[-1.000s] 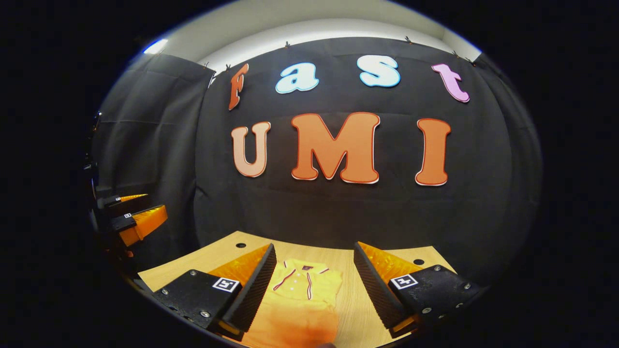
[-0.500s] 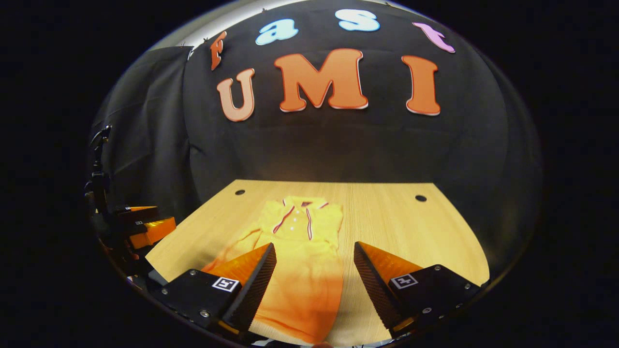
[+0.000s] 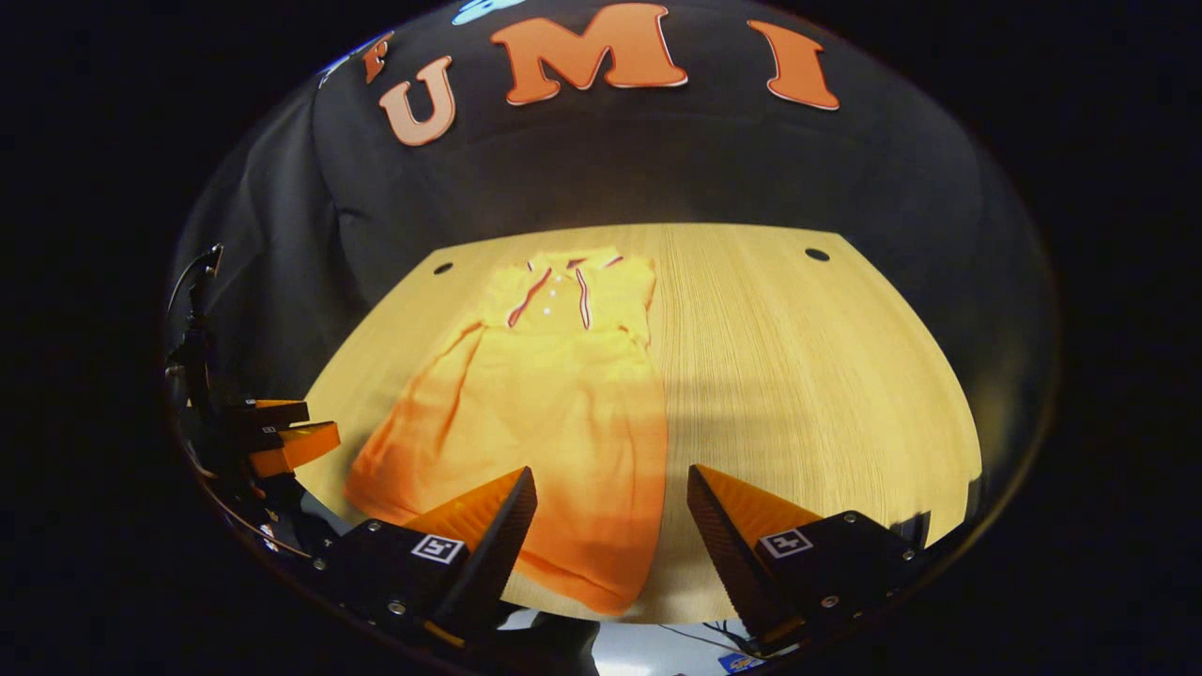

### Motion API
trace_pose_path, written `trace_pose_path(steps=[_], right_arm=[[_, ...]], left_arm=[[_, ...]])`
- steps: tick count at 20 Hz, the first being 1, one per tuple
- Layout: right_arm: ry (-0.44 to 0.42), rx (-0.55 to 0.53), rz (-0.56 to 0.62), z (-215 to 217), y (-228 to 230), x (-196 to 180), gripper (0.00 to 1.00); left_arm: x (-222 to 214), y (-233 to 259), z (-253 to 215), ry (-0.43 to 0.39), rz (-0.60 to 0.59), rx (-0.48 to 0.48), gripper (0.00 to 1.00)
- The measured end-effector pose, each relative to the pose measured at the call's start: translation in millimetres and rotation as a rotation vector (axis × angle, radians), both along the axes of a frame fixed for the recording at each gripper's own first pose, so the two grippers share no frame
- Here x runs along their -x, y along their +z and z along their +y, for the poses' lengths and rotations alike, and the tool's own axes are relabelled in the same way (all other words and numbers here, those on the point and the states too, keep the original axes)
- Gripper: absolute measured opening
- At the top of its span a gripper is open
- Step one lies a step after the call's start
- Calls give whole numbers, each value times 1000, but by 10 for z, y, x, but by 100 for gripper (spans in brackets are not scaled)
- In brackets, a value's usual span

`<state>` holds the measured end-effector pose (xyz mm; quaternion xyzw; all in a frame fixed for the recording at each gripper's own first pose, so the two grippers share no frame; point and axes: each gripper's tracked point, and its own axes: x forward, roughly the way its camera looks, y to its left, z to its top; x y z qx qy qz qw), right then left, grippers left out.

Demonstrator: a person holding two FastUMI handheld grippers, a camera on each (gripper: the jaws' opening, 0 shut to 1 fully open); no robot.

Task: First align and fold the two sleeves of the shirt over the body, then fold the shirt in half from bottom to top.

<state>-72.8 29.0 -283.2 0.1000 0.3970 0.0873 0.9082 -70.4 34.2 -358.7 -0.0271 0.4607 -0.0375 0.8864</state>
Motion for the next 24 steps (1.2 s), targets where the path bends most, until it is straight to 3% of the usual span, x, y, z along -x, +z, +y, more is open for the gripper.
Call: trace_pose_path(steps=[9, 15, 20, 22, 24], right_arm=[[2, -61, 246, 147, -469, 143, 98], [58, 25, 307, 206, -694, 314, 99], [81, 89, 297, 199, -716, 318, 98], [75, 109, 303, 190, -745, 305, 91], [47, 90, 313, 188, -735, 331, 70]], left_arm=[[459, -471, 77, 43, 233, 86, 98], [653, -740, 153, 111, 353, 99, 99], [533, -724, -25, 13, 306, 50, 96], [545, -716, -162, -24, 296, 52, 96], [581, -714, -273, -42, 289, 48, 78]])
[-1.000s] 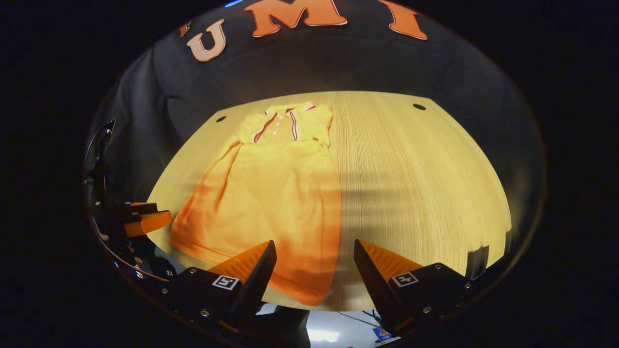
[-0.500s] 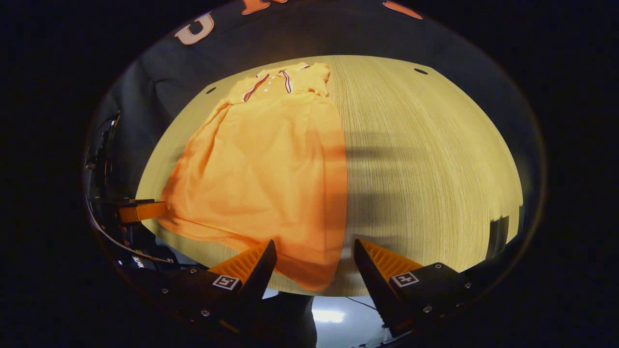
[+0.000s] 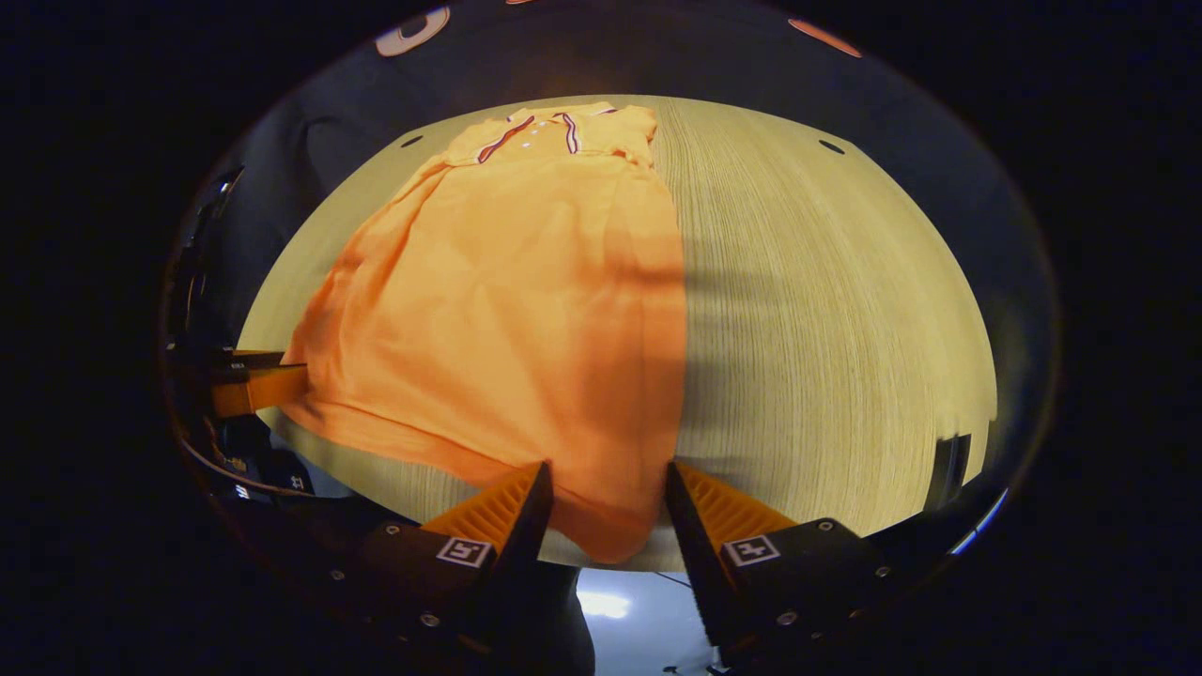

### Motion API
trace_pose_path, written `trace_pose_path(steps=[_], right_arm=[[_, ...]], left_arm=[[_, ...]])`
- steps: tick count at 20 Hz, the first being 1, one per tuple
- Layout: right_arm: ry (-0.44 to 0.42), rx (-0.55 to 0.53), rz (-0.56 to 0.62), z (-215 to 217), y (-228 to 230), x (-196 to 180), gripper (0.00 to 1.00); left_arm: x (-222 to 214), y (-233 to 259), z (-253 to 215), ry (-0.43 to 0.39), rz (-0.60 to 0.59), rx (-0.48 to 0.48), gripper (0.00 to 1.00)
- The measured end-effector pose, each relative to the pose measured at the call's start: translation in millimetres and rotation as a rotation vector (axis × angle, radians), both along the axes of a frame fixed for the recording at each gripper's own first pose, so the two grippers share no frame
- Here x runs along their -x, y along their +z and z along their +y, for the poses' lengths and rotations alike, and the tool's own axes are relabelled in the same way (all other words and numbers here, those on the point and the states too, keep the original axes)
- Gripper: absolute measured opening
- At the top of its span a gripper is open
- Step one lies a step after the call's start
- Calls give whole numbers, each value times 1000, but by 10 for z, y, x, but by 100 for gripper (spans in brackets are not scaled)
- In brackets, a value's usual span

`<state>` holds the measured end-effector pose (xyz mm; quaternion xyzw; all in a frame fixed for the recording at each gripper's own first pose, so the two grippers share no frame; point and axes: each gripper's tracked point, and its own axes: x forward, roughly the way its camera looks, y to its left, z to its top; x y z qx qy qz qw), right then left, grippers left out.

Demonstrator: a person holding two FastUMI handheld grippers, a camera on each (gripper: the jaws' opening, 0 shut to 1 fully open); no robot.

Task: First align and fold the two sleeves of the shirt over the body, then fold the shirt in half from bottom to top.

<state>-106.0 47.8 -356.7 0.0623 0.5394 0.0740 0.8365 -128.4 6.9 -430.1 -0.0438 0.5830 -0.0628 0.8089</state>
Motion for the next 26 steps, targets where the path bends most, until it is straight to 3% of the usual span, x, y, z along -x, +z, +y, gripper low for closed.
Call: trace_pose_path(steps=[1, 2, 4, 5, 6, 7, 8, 9, 10, 13, 16, 20, 24, 26], right_arm=[[-20, -8, 0, -18, -1, 5, 65], [-46, -29, 1, -20, 1, 7, 53], [-104, -78, 20, -46, -16, 1, 38], [-118, -118, 33, -21, -7, 17, 19], [-117, -156, 44, 13, -36, -6, 18], [-152, -189, 63, -44, 180, 5, 11], [-168, -237, 69, 15, 0, -1, 6], [-188, -306, 90, 173, -151, 4, 6], [-207, -353, 93, 145, 15, -3, 1], [-188, -446, 35, 240, 199, -101, 0], [-179, -515, -31, 267, 368, -229, 0], [-156, -536, -93, 266, 485, -330, 1], [-75, -457, -89, 285, 463, -326, 0], [-83, -446, -137, 215, 620, -427, 0]], left_arm=[[23, -3, -51, -17, 4, 1, 77], [20, 0, -111, -32, -2, 18, 76], [19, 14, -166, -4, 0, 26, 40], [14, 16, -189, -15, 2, 27, 22], [-23, -39, -254, -27, -1, 67, 22], [1, 22, -269, -21, 17, 68, 2], [-2, 43, -256, -26, 13, 70, 5], [5, 30, -270, -26, 17, 80, 6], [-15, 26, -265, -15, 15, 90, 6], [11, 98, -232, 25, 14, 123, 6], [-50, 222, -198, 8, -33, 116, 6], [-205, 259, -129, 25, -95, 70, 5], [-294, 458, -145, 34, -113, 105, 1], [-421, 629, -131, 55, -150, 126, 1]])
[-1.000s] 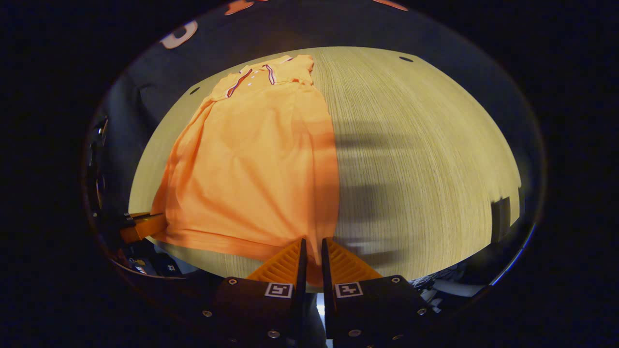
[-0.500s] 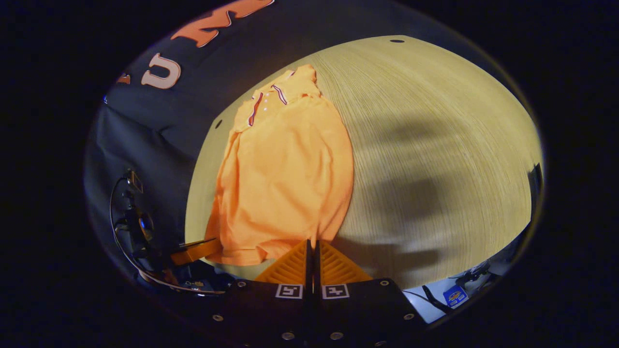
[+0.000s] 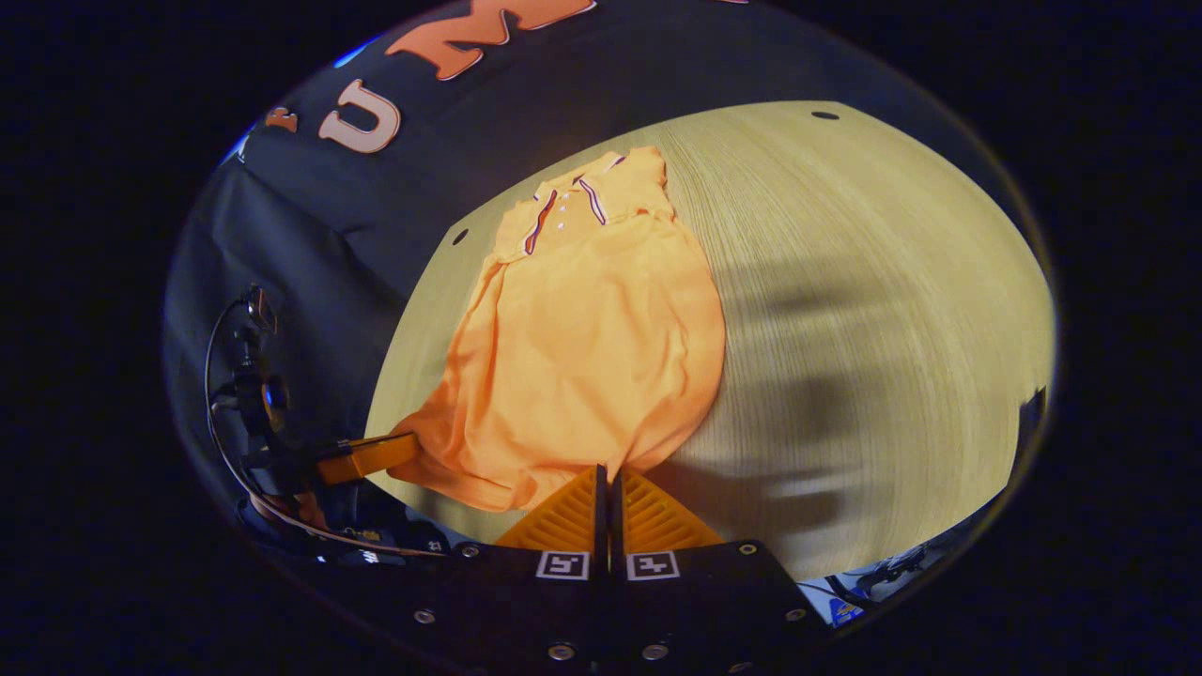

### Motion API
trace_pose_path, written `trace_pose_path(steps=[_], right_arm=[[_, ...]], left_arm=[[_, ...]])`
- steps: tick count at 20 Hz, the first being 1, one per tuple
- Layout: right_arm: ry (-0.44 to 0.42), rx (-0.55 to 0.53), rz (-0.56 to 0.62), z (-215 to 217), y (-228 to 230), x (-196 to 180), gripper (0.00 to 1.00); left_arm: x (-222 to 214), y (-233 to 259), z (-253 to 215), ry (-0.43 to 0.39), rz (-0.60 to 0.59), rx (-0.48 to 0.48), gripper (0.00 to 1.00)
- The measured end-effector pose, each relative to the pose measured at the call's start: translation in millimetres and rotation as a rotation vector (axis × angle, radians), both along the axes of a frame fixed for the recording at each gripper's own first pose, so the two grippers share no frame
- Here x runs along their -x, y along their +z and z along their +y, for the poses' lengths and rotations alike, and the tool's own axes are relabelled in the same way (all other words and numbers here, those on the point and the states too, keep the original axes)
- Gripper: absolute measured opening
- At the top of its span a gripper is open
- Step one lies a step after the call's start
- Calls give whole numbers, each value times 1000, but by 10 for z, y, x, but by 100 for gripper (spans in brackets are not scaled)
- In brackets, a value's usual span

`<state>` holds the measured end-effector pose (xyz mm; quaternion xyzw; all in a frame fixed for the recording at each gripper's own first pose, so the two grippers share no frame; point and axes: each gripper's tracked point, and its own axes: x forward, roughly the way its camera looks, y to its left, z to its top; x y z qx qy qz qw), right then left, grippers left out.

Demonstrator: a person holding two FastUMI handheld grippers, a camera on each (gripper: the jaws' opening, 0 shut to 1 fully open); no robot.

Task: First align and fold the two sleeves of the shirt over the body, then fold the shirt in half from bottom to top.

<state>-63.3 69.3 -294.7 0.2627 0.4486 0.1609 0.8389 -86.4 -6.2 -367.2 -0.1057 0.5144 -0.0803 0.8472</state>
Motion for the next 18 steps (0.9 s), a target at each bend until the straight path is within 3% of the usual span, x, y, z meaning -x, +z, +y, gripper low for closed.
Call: trace_pose_path(steps=[6, 11, 18], right_arm=[[-20, 26, -100, -123, 330, -488, 0], [-90, 28, -134, -271, 605, -943, 0], [-123, 75, -194, -450, 957, -1590, 0]], left_arm=[[-622, 413, 66, -17, -114, -5, 1], [-1211, 566, 95, -59, -164, 11, 1], [-2113, 815, 10, -133, -236, 4, 1]])
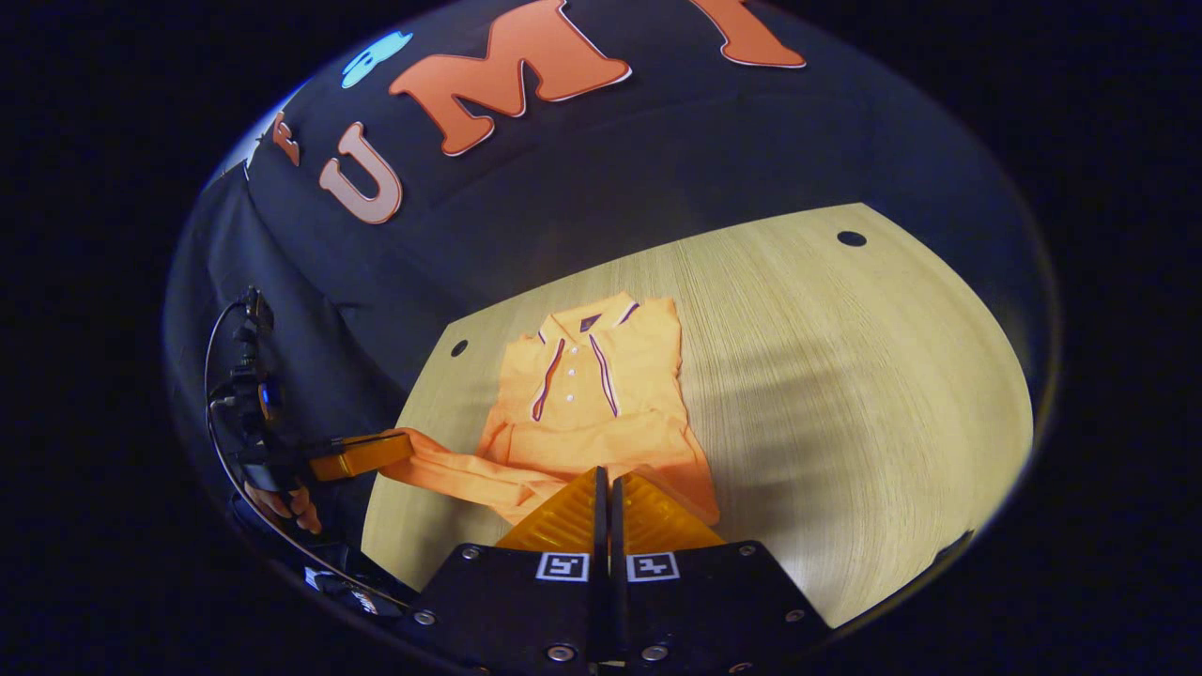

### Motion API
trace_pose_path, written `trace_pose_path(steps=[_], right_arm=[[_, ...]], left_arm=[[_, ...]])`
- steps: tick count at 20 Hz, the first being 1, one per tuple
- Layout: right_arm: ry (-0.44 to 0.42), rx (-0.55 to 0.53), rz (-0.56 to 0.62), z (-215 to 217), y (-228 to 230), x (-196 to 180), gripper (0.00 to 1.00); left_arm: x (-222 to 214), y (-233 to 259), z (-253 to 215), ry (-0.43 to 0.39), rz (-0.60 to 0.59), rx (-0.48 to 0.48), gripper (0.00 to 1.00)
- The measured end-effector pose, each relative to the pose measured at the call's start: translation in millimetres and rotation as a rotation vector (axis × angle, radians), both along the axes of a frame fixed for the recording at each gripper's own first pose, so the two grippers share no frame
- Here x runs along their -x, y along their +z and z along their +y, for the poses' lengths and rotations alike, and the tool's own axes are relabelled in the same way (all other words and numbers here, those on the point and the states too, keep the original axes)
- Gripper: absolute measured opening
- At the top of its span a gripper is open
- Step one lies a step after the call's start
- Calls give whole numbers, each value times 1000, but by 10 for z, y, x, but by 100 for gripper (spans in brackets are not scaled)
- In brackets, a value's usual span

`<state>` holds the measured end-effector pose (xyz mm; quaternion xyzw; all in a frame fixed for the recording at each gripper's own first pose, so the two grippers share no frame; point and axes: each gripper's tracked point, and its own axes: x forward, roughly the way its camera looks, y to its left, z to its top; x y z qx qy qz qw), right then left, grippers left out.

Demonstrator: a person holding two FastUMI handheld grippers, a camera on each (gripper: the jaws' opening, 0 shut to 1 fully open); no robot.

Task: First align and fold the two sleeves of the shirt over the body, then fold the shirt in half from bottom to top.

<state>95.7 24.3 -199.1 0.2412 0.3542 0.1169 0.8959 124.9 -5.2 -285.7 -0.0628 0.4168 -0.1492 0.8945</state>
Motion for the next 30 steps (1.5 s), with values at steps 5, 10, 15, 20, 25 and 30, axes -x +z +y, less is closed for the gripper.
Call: trace_pose_path(steps=[5, 10, 15, 20, 25, 30], right_arm=[[4, 21, -7, 52, 93, -539, 0], [18, 62, -23, 140, 165, -1129, 1], [28, 97, -16, 232, 173, -1730, 1], [5, 132, 23, 212, -17, -2221, 1], [-46, 148, 54, 151, -234, -2657, 0], [-113, 155, 75, 31, -274, -2870, 4]], left_arm=[[-606, 140, 130, 19, -44, -9, 1], [-1198, 82, 213, 27, -58, -8, 1], [-1716, -54, 304, 32, -61, -11, 1], [-2055, -370, 406, 47, -55, -22, 1], [-2471, -641, 450, 62, -38, -61, 1], [-2613, -580, 486, 72, -50, -97, 40]])
